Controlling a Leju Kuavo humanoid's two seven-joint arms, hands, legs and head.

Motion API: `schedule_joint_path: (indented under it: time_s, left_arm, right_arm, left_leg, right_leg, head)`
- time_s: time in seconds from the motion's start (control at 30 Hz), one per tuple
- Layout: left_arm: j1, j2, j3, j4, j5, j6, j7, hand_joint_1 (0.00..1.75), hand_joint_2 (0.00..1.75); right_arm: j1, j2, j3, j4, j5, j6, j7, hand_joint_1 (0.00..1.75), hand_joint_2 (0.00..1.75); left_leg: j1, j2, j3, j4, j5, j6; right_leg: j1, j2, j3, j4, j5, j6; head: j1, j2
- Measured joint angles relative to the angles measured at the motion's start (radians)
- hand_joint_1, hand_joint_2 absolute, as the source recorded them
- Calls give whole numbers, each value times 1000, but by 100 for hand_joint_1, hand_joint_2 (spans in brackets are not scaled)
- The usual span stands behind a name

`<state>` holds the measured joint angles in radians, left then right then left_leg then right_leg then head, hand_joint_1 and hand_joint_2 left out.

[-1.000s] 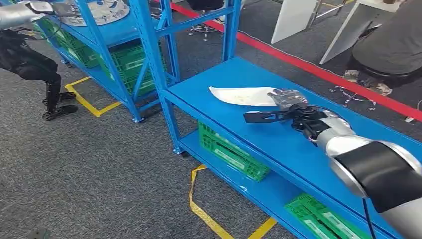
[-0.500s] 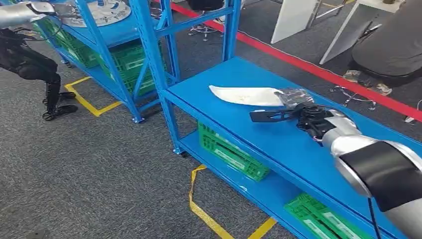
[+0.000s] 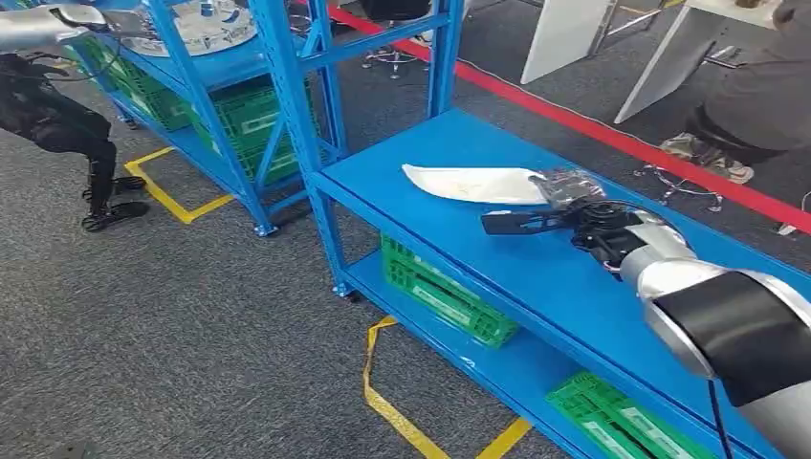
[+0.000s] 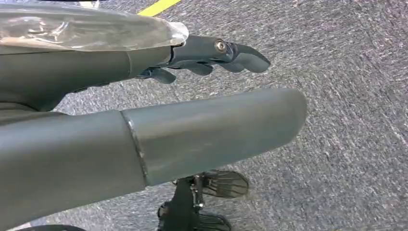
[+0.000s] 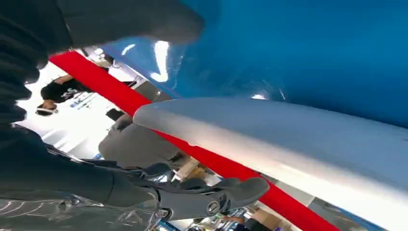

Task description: Take the parts from the cabinet and place them on the table.

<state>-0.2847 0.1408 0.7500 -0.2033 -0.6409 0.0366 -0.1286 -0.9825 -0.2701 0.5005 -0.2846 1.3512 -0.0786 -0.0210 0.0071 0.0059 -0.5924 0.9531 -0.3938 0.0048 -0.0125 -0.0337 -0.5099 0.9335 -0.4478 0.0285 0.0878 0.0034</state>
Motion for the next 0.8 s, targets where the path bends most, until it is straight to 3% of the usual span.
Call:
schedule_joint_path:
  time_s: [0.8]
  left_arm:
    - [1,0,0,0,-8,-1,-4,0,0]
  right_arm:
    - [-1,-24,-24,0,-3,-37,-43,175,175]
  left_leg:
    - [0,0,1,0,0,0]
  right_leg:
    - [0,0,1,0,0,0]
  head:
    - [0,0]
